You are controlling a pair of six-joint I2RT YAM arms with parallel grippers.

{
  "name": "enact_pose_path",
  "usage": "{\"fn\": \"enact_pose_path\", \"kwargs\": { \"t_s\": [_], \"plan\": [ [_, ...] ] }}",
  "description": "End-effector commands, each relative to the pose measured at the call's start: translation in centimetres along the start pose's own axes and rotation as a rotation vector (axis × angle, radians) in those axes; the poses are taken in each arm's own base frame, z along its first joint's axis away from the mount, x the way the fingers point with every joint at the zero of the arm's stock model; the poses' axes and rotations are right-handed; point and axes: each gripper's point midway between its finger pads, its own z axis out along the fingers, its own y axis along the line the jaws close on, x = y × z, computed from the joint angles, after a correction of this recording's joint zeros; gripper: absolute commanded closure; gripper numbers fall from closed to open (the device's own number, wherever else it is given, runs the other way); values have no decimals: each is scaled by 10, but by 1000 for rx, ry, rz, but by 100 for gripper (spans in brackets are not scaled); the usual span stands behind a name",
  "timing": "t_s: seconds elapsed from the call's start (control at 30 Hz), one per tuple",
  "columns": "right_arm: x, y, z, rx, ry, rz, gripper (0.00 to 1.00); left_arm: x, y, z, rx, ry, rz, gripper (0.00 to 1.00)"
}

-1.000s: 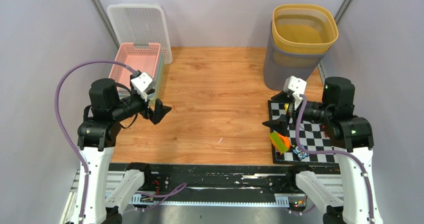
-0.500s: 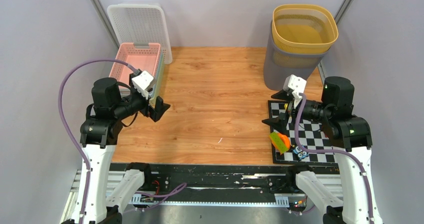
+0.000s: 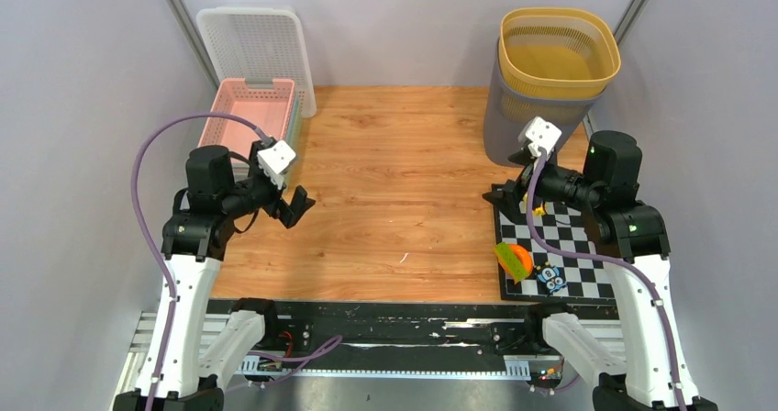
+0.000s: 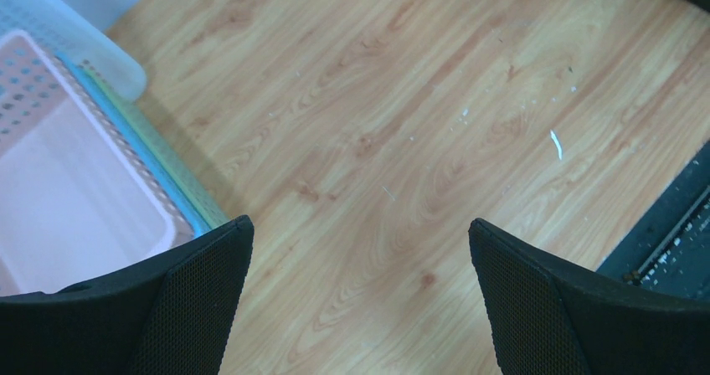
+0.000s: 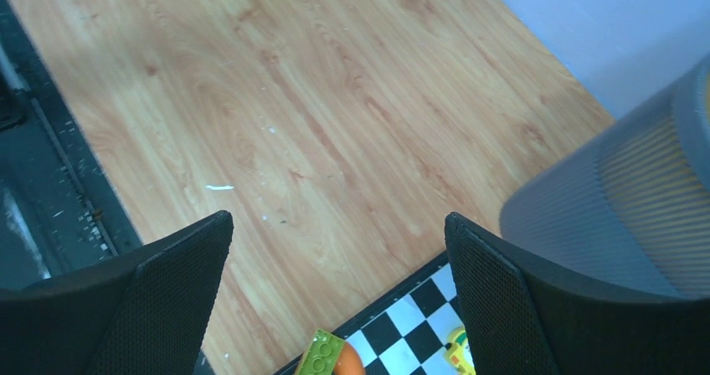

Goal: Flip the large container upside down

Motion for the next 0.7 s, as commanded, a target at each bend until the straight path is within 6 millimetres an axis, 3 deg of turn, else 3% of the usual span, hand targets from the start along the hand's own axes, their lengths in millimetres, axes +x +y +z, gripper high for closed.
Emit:
{"fn": "enact_pose_path", "kwargs": {
  "t_s": [0.0, 0.27, 0.5, 0.67],
  "plan": [
    [-2, -34, -2, 182, 8, 22, 2, 5, -10, 8, 66, -33, 33, 0],
    [-13, -89, -13, 447, 30, 35, 4, 14, -14, 13, 83, -34, 14, 0],
    [-45, -129, -23, 601, -11, 38, 4, 17, -13, 15, 79, -31, 9, 0],
    [-60, -158, -16, 667, -24, 69, 5, 18, -14, 15, 78, -31, 7, 0]
  ]
}}
